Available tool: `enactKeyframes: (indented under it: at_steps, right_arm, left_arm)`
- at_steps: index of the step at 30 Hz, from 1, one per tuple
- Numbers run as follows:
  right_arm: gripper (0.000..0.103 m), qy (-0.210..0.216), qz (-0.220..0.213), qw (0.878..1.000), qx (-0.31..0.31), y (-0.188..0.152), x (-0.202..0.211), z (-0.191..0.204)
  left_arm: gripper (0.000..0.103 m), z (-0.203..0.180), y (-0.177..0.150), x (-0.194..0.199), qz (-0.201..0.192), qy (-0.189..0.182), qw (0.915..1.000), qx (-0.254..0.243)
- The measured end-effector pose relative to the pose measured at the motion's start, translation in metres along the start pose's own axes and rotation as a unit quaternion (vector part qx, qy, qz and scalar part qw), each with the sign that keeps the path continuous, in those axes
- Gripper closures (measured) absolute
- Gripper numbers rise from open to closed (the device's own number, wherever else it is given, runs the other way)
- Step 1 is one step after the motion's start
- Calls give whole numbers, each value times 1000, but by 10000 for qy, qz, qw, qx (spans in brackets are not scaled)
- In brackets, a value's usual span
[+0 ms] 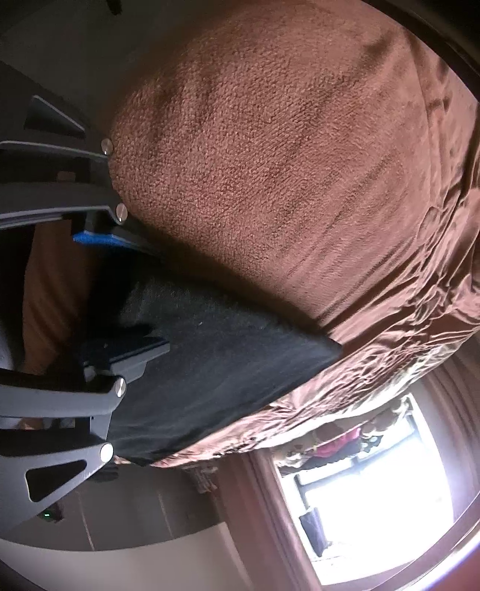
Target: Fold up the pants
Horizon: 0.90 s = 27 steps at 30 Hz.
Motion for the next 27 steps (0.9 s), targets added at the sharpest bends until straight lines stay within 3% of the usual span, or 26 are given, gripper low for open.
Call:
enactKeyframes:
  at_steps: [7, 8, 11, 13, 17, 24, 27]
  right_arm:
    - [74, -415, -470, 9971, 420, 3, 50, 14]
    - [70, -483, -498, 9964, 477, 3, 53, 16]
    - [46, -888, -618, 9913, 744, 2, 58, 29]
    - [42, -1022, -788, 9872, 942, 3, 61, 46]
    - [29, -1173, -888, 9811, 1260, 1, 58, 70]
    - [27, -1379, -973, 9678, 1870, -5, 43, 109]
    - [27, -1075, -944, 9674, 2088, -8, 32, 127]
  left_arm:
    - [23, -22, -7, -6, -414, 382, 9968, -567]
    - [21, -26, -8, -7, -465, 462, 9957, -648]
    - [8, -31, -12, -14, -507, 640, 9930, -858]
    - [0, -34, -13, -18, -468, 713, 9913, -1006]
    - [0, -31, -16, -20, -435, 1055, 9869, -1140]
    - [0, -29, -24, -26, -348, 1777, 9719, -1501]
    - [0, -26, -25, -24, -358, 1773, 9719, -1503]
Point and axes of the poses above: each gripper's, at about its wrist camera, not at the fingertips, and x roughly against the way its jaws point, z to its left, y to its top, the point moved 10 cm from there along -x, roughly the way its jaws point, and after that the axes turned 3 degrees about x, right-handed, at the moved point
